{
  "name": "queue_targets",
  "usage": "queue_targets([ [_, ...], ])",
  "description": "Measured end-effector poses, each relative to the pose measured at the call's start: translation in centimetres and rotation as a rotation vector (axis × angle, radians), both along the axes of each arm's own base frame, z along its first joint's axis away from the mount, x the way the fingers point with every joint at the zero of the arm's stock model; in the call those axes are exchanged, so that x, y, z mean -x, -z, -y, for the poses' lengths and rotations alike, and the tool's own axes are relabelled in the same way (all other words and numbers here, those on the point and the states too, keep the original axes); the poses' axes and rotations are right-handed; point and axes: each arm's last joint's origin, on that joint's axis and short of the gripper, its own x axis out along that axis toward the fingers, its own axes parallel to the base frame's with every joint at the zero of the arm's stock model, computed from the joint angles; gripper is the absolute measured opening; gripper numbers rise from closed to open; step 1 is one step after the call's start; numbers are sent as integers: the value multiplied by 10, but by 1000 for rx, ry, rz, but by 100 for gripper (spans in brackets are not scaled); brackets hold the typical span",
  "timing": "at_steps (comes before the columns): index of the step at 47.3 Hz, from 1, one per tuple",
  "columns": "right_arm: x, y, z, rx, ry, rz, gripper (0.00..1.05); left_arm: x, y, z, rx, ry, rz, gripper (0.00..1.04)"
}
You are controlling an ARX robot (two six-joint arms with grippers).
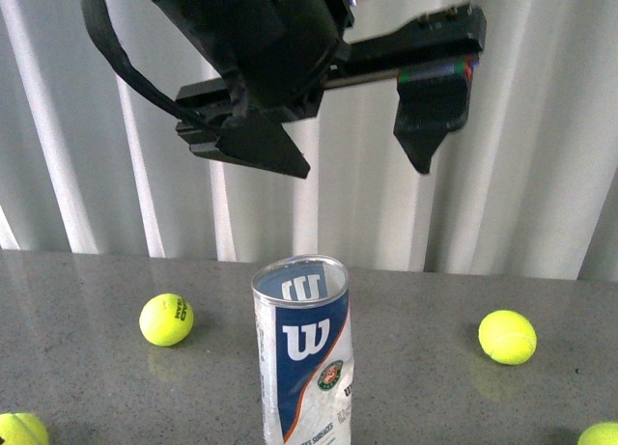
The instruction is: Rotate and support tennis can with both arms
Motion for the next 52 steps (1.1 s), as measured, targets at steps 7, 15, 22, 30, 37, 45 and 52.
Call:
queue_targets([
  [7, 0, 0, 0, 0, 0, 0, 98, 4, -6, -4, 46, -59, 8, 98],
  [15, 0, 0, 0, 0, 3, 0, 98, 33, 29, -53, 7, -520, 642, 63],
  [22, 0, 0, 0, 0, -1, 0, 98, 78, 59, -111, 34, -587, 737, 29],
  [30, 0, 0, 0, 0, 0, 0, 98, 109, 94, -137, 9, -554, 702, 4],
  [37, 0, 0, 0, 0, 0, 0, 98, 134, 110, -159, 5, -568, 707, 4],
  [45, 0, 0, 0, 0, 0, 0, 98, 158, 124, -172, 10, -561, 710, 4],
  [52, 0, 0, 0, 0, 0, 0, 98, 173, 133, -180, 5, -569, 706, 4],
])
